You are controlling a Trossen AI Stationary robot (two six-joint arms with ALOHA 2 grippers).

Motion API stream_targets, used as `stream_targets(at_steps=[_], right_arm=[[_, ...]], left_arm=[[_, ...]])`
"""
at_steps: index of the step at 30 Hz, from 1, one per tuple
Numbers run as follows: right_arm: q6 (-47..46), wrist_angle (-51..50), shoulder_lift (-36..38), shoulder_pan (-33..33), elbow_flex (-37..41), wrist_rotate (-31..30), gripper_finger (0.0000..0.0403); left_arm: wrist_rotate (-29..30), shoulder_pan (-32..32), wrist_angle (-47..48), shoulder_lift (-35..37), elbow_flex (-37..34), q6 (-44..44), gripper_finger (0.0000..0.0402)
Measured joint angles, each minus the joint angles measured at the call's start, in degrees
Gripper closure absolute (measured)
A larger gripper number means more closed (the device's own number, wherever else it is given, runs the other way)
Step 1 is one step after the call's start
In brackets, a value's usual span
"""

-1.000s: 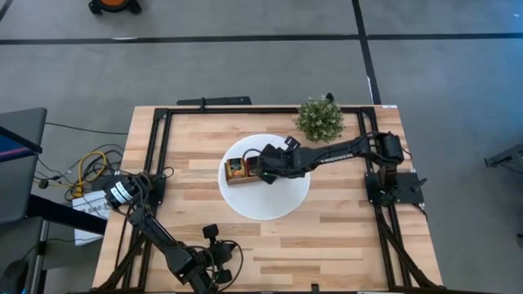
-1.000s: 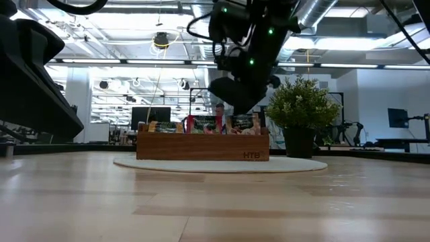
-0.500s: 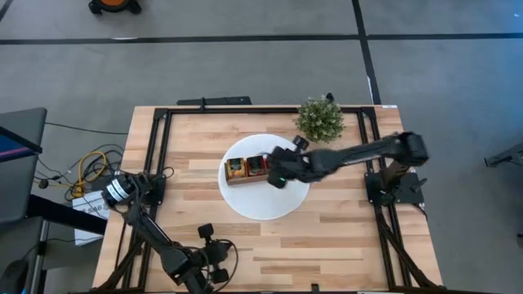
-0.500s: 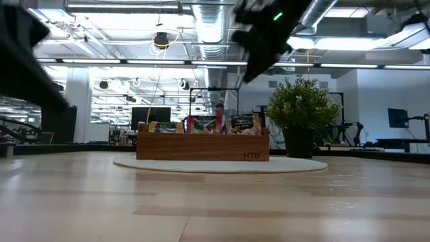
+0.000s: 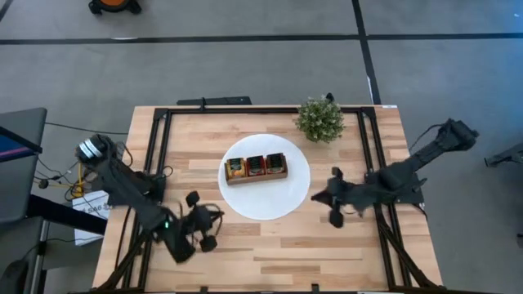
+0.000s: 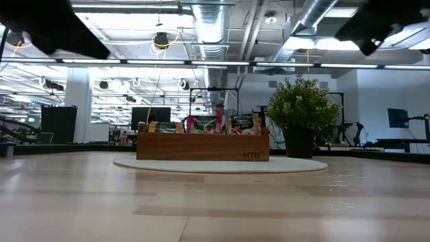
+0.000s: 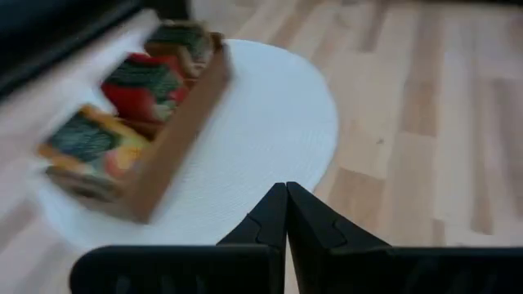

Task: Pick & Place Tea
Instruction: Return to Home Position

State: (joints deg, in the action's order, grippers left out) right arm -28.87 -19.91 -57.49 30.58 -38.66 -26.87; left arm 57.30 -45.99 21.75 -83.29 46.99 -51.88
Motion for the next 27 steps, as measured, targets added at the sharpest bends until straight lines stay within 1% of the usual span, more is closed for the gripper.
stream_targets(at_steps=[1, 3, 5, 6, 8, 9, 10, 12, 14, 17, 19, 20, 23, 27], right_arm=[[0.5, 3.1, 2.0, 1.2, 2.4, 0.0, 0.0403], [2.2, 10.2, 5.7, 2.9, 7.2, 0.8, 0.0403], [4.3, 17.7, 8.6, 3.1, 12.0, 3.9, 0.0403], [5.2, 22.1, 9.7, 2.6, 14.3, 6.6, 0.0403], [7.9, 30.5, 11.4, 0.7, 18.5, 12.6, 0.0403], [9.3, 35.0, 11.8, -0.6, 20.4, 15.6, 0.0403], [10.8, 38.4, 12.4, -2.3, 22.0, 18.3, 0.0403], [13.1, 43.1, 13.2, -6.8, 24.5, 23.3, 0.0403], [14.8, 44.4, 14.1, -12.8, 25.9, 28.6, 0.0403], [16.4, 45.3, 16.2, -22.2, 27.0, 38.8, 0.0403], [17.3, 46.1, 17.9, -27.0, 28.0, 43.2, 0.0403], [17.7, 45.9, 19.0, -28.6, 28.7, 43.9, 0.0403], [18.4, 45.8, 24.6, -31.5, 31.4, 44.6, 0.0403], [16.9, 45.6, 31.5, -31.0, 35.5, 42.0, 0.0403]], left_arm=[[-2.6, 1.9, -7.4, 2.2, -3.5, 4.5, 0.0402], [-10.7, 6.5, -25.5, 5.6, -10.7, 15.3, 0.0401], [-20.6, 11.6, -44.0, 6.9, -16.7, 25.8, 0.0401], [-25.8, 13.7, -51.8, 7.1, -19.1, 30.0, 0.0401], [-34.2, 17.4, -62.2, 7.3, -21.7, 36.3, 0.0401], [-36.7, 18.8, -65.0, 7.4, -22.3, 38.4, 0.0401], [-38.2, 20.0, -65.5, 8.0, -22.6, 40.1, 0.0401], [-39.3, 21.6, -63.4, 9.5, -22.7, 42.4, 0.0401], [-39.3, 22.9, -59.2, 12.0, -22.7, 44.1, 0.0401], [-39.5, 24.6, -50.2, 17.2, -22.7, 45.0, 0.0401], [-39.2, 25.4, -45.5, 20.7, -22.7, 45.0, 0.0402], [-38.3, 25.7, -43.6, 22.5, -22.8, 45.0, 0.0401], [-34.6, 25.8, -43.3, 28.9, -25.2, 45.4, 0.0402], [-30.4, 25.9, -43.2, 39.3, -29.7, 44.7, 0.0402]])
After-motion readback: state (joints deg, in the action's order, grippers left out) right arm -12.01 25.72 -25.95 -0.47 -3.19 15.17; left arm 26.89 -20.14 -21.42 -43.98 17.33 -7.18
